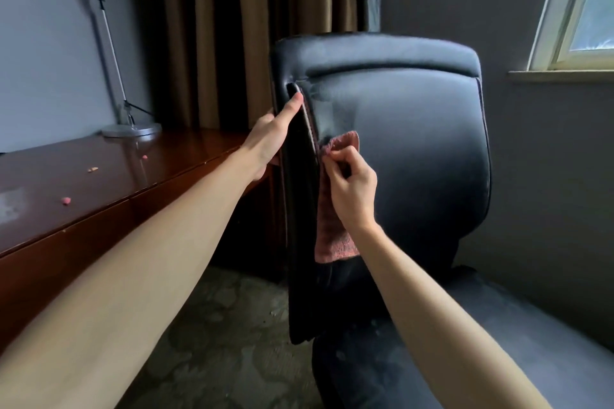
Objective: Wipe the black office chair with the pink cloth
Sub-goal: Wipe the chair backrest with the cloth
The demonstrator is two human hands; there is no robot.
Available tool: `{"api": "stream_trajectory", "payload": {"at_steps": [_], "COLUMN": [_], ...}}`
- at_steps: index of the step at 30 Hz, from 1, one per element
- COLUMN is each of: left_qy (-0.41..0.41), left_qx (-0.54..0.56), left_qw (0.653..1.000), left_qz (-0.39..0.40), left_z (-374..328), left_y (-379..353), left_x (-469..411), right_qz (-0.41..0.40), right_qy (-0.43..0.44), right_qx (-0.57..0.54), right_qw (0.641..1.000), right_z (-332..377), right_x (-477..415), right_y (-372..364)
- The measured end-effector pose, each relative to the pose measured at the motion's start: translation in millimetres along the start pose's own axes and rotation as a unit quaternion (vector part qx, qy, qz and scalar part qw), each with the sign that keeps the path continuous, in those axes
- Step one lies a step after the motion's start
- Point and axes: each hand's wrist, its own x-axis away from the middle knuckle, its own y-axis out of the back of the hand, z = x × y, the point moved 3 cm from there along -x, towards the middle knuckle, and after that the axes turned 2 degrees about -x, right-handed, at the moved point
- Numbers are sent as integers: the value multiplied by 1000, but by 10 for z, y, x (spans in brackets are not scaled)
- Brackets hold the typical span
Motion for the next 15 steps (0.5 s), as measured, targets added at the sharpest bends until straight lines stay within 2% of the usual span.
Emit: {"api": "stream_trajectory", "payload": {"at_steps": [4,9,12,15], "left_qy": [9,32,29,16], "left_qx": [-9,-20,0,34], "left_qw": [1000,999,999,999], "left_qz": [18,24,20,6], "left_z": [-49,-28,5,56], "left_y": [-32,-42,-34,21], "left_x": [25,-44,-82,-134], "right_qz": [9,-1,9,30], "right_qy": [4,30,61,92], "right_qx": [34,48,70,66], "right_qw": [999,998,996,993], "right_z": [5,342,482,428], "right_x": [-63,-719,-989,-881], "right_y": [30,-204,-322,-263]}}
